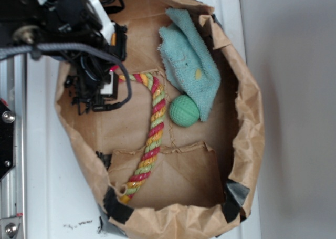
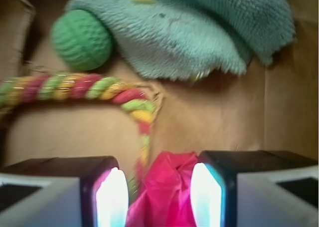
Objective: Grab the red paper.
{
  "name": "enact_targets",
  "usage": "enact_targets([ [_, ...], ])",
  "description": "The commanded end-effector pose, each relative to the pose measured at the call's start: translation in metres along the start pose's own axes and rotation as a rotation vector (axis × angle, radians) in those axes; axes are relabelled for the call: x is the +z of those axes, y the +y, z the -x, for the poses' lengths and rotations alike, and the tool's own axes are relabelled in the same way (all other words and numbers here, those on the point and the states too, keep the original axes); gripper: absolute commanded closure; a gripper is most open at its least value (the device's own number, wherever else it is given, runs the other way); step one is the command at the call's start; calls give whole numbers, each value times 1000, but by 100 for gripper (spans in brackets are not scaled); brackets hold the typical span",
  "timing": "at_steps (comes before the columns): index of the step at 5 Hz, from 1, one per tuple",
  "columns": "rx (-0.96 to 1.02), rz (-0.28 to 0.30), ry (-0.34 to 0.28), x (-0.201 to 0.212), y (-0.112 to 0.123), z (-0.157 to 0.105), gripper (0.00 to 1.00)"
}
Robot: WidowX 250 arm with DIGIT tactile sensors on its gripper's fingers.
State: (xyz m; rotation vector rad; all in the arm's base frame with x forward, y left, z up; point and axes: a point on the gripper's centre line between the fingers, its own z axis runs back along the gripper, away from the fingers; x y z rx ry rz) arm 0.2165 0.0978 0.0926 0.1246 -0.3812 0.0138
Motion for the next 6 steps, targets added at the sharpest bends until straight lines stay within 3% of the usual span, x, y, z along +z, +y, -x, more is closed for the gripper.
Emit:
enact_targets([
  [1, 36, 6, -55, 23, 0, -57, 100],
  [4, -89, 98, -21, 22, -45, -82, 100],
  [5, -128, 82, 40, 39, -64, -87, 100],
  [6, -59, 43, 235, 51, -63, -91, 100],
])
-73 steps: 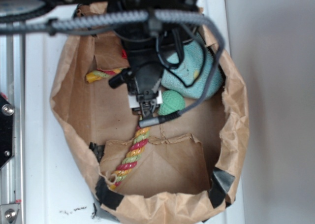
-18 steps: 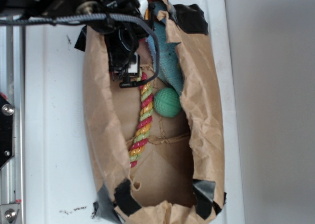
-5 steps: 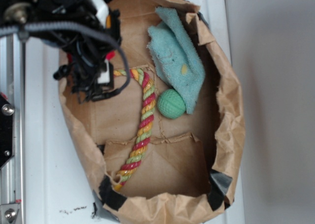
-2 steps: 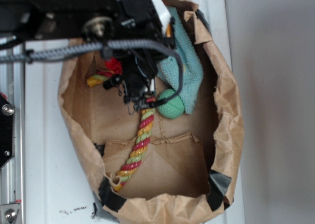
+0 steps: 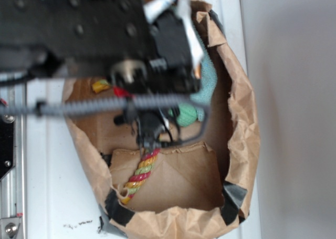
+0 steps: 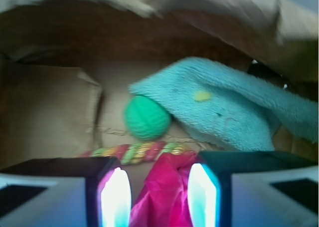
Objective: Grab the red paper.
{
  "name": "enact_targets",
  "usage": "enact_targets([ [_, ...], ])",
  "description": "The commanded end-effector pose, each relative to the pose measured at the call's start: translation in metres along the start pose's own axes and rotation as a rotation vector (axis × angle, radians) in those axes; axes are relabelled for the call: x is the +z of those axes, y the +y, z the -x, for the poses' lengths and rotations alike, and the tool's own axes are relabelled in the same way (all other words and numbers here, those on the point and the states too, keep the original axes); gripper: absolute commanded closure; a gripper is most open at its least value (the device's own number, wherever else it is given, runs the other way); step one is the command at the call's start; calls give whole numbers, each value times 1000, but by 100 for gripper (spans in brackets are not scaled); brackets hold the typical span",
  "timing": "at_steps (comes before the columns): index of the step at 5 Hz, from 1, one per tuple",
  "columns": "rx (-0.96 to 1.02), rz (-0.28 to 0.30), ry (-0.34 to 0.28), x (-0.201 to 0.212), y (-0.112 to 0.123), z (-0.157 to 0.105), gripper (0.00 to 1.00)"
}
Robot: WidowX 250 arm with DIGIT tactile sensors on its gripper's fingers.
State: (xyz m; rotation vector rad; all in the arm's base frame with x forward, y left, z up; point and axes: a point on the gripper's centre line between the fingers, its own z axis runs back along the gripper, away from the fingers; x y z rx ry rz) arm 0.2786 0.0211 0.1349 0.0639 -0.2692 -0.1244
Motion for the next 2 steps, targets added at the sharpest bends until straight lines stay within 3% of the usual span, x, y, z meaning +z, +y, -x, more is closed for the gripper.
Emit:
enact_targets([
  [1, 150, -63, 141, 45, 18, -11, 100],
  [2, 174, -54, 118, 54, 29, -7, 100],
])
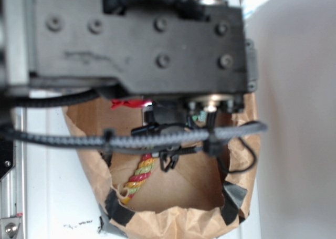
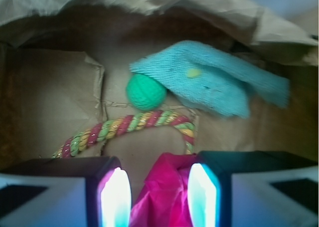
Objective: Grab the red paper.
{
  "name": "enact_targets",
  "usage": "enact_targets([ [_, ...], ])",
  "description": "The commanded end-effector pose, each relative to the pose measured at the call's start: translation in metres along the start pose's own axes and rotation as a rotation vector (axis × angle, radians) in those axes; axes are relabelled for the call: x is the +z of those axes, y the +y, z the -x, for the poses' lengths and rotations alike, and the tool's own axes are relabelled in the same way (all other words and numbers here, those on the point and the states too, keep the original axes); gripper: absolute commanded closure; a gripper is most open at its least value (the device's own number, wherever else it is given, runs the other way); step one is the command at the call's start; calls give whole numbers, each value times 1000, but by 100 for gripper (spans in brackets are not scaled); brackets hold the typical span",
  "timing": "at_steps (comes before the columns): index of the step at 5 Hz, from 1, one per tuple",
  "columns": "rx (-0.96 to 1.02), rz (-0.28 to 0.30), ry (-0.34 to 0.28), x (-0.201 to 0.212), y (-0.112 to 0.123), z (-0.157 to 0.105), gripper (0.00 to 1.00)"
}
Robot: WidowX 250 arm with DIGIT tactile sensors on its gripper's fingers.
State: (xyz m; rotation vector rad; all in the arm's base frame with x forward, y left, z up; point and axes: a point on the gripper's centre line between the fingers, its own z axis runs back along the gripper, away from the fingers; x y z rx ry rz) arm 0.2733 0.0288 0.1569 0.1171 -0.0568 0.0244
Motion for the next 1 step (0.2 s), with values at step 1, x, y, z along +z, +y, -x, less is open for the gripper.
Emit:
enact_targets([
  [1, 52, -10, -132, 31, 26, 2, 100],
])
